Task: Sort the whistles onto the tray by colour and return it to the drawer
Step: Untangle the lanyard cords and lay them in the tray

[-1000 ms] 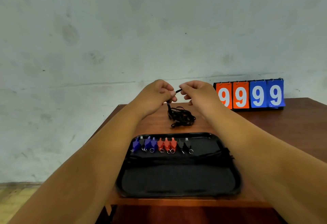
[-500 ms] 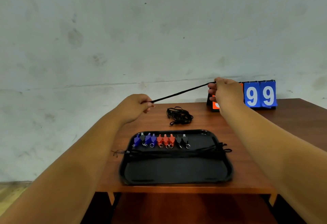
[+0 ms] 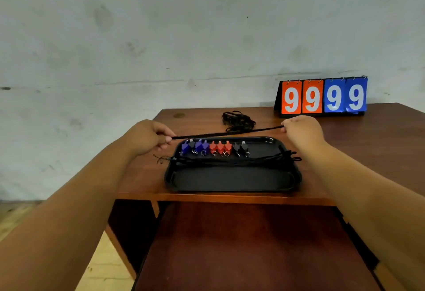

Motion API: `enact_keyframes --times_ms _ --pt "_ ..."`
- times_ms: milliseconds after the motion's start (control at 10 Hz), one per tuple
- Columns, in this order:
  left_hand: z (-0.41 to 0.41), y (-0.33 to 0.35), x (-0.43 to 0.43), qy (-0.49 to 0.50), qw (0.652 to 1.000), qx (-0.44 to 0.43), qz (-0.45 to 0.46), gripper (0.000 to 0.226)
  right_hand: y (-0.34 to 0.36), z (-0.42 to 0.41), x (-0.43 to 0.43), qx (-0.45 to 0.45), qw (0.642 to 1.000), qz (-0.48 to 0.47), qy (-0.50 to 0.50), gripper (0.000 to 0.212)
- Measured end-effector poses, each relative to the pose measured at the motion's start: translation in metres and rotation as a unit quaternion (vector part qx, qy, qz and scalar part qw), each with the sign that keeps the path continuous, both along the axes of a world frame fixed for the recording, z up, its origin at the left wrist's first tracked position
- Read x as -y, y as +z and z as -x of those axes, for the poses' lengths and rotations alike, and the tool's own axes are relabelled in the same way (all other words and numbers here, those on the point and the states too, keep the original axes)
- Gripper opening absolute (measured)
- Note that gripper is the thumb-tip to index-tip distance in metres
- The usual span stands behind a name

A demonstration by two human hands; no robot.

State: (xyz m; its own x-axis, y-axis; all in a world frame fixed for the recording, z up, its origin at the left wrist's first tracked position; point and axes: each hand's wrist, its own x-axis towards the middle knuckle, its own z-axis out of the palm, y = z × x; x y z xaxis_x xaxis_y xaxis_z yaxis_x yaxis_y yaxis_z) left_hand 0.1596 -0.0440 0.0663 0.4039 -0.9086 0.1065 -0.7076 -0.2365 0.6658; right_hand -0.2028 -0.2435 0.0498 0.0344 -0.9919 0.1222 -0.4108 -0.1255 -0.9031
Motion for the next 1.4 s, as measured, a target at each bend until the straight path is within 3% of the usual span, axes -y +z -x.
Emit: enact_keyframes --times_ms 100,300,700,900,1100,1400 --pt "0.003 -0.008 -0.009 0.005 1.000 0.023 -0.009 0.005 -0.021 0.003 -0.003 -0.020 1.000 -0.019 0.008 0.029" --pt "0.013 -0.016 -0.016 0.003 0.999 0.033 0.003 0.004 -0.033 0.013 -0.011 -0.148 0.989 -0.003 0.010 0.028" --pt "0.010 -0.028 -0.012 0.002 0.999 0.034 -0.017 0.008 -0.041 0.016 -0.016 -0.208 0.978 -0.023 0.011 0.030" --pt "0.006 -0.025 -0.009 0.018 0.999 0.040 0.023 0.006 -0.035 0.011 -0.022 -0.271 0.962 0.010 -0.029 0.040" --pt "0.015 -0.015 0.012 0.014 0.997 0.068 0.028 0.017 -0.025 0.002 -0.011 -0.238 0.971 0.000 -0.014 0.036" --pt "0.041 -0.002 0.063 -0.040 0.995 0.089 0.031 0.016 -0.015 -0.016 0.011 -0.221 0.975 0.015 0.024 0.026"
